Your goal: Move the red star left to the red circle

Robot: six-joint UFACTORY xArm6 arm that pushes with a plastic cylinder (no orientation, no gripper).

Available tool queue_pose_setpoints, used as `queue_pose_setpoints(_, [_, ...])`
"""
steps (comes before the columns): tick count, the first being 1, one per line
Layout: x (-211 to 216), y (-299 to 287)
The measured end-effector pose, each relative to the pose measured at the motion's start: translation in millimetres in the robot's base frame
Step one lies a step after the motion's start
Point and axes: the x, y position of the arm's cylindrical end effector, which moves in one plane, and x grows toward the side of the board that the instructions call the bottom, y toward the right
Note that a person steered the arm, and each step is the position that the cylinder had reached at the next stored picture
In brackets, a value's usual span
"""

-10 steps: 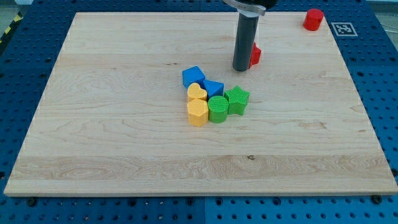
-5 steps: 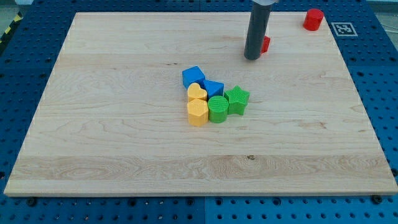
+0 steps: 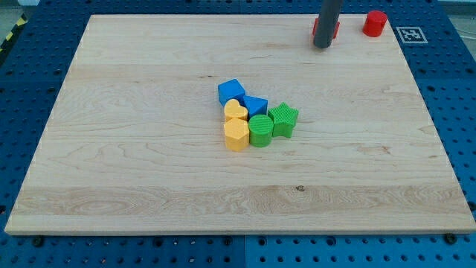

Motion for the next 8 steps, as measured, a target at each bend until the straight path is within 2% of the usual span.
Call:
queue_pose_setpoints(1, [-9, -4])
queue_pose_setpoints(2, [-21, -38])
queue_pose_setpoints(3, [-35, -34])
queue_pose_setpoints(5, [-35, 16])
queue_pose_setpoints(8, [-35, 28])
